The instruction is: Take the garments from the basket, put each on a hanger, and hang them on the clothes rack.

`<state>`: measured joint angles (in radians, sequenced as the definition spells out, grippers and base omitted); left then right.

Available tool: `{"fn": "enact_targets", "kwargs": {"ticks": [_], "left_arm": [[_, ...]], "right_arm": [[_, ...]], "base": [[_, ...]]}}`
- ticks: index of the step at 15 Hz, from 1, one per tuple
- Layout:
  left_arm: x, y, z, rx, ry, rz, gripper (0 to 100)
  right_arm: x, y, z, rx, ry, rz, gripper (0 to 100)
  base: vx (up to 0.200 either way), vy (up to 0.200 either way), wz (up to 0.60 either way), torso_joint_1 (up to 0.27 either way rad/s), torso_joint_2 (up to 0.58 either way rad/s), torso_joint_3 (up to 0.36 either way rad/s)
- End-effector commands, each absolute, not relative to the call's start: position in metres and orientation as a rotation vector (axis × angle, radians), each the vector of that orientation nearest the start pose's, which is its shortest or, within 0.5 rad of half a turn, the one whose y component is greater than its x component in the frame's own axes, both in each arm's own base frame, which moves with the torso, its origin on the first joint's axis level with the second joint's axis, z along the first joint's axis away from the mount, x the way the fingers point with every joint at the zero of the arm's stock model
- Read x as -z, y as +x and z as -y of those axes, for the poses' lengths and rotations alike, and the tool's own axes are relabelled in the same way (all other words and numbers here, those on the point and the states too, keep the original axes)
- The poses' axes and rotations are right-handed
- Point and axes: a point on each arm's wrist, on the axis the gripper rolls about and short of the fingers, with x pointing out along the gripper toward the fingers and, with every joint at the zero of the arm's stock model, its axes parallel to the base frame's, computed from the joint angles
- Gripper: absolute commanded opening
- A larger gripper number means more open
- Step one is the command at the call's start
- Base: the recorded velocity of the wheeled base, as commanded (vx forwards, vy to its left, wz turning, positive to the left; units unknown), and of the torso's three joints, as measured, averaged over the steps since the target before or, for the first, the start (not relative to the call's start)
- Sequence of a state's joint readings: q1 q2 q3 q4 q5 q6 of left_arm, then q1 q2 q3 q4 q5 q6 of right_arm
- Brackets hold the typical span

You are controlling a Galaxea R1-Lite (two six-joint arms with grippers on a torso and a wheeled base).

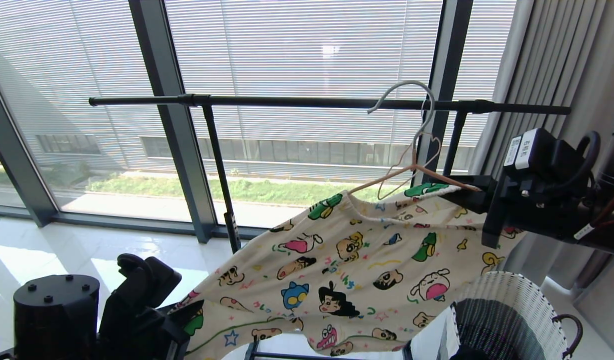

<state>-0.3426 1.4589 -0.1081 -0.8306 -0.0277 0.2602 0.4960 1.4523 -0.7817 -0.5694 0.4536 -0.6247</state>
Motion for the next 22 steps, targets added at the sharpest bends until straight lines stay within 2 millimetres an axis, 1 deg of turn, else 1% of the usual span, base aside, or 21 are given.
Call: {"fn": "enact_targets", "kwargs": {"ticks": [1, 2, 3, 7, 8, 10, 12, 13, 14, 15, 16, 19, 20, 21, 22], "left_arm": [[-0.097, 0.153, 0.059, 0.445, 0.336, -0.443, 0], [-0.098, 0.152, 0.06, 0.452, 0.336, -0.434, 0], [-0.099, 0.151, 0.06, 0.453, 0.335, -0.425, 100], [-0.108, 0.146, 0.057, 0.431, 0.329, -0.374, 100], [-0.111, 0.145, 0.055, 0.378, 0.336, -0.361, 100], [-0.121, 0.151, 0.051, 0.126, 0.377, -0.334, 100], [-0.135, 0.159, 0.052, 0.004, 0.377, -0.285, 100], [-0.143, 0.161, 0.052, -0.027, 0.373, -0.255, 100], [-0.147, 0.161, 0.052, -0.048, 0.379, -0.238, 100], [-0.15, 0.162, 0.052, -0.067, 0.392, -0.231, 100], [-0.15, 0.162, 0.052, -0.084, 0.403, -0.23, 100], [-0.157, 0.163, 0.052, -0.102, 0.404, -0.208, 100], [-0.158, 0.163, 0.052, -0.109, 0.403, -0.204, 100], [-0.158, 0.163, 0.052, -0.112, 0.403, -0.205, 100], [-0.157, 0.163, 0.052, -0.123, 0.406, -0.207, 100]], "right_arm": [[-0.236, 0.215, -0.128, -0.952, -0.578, 0.187, 0], [-0.235, 0.215, -0.129, -0.954, -0.578, 0.184, 0], [-0.236, 0.214, -0.129, -0.957, -0.578, 0.186, 0], [-0.233, 0.213, -0.128, -0.945, -0.571, 0.164, 0], [-0.229, 0.21, -0.126, -0.9, -0.546, 0.12, 0], [-0.213, 0.204, -0.118, -0.746, -0.484, -0.046, 0], [-0.195, 0.201, -0.115, -0.644, -0.446, -0.247, 0], [-0.185, 0.201, -0.115, -0.592, -0.437, -0.358, 0], [-0.178, 0.202, -0.12, -0.565, -0.42, -0.426, 0], [-0.173, 0.204, -0.129, -0.551, -0.373, -0.465, 0], [-0.172, 0.205, -0.145, -0.545, -0.312, -0.484, 0], [-0.175, 0.212, -0.203, -0.512, -0.139, -0.505, 0], [-0.177, 0.216, -0.218, -0.485, -0.097, -0.495, 0], [-0.179, 0.218, -0.222, -0.477, -0.074, -0.488, 0], [-0.189, 0.221, -0.229, -0.48, -0.028, -0.463, 0]], "base": [[0.0, 0.0, 0.0, 0.0, 0.0, 0.0], [0.0, 0.0, 0.0, 0.0, 0.0, 0.0], [0.0, 0.0, 0.0, 0.0, 0.0, 0.0], [0.0, 0.0, 0.0, 0.0, 0.0, 0.0], [0.0, 0.0, 0.0, 0.0, 0.0, 0.0], [0.0, 0.0, 0.0, 0.0, 0.0, 0.0], [0.0, 0.0, 0.0, 0.0, 0.0, 0.0], [0.0, 0.0, 0.0, 0.0, 0.0, 0.0], [0.0, 0.0, 0.0, 0.0, 0.0, 0.0], [0.0, 0.0, 0.0, 0.0, 0.0, 0.0], [0.0, 0.0, 0.0, 0.0, 0.0, 0.0], [0.0, 0.0, 0.0, 0.0, 0.0, 0.0], [0.0, 0.0, 0.0, 0.0, 0.0, 0.0], [0.0, 0.0, 0.0, 0.0, 0.0, 0.0], [0.0, 0.0, 0.0, 0.0, 0.0, 0.0]]}}
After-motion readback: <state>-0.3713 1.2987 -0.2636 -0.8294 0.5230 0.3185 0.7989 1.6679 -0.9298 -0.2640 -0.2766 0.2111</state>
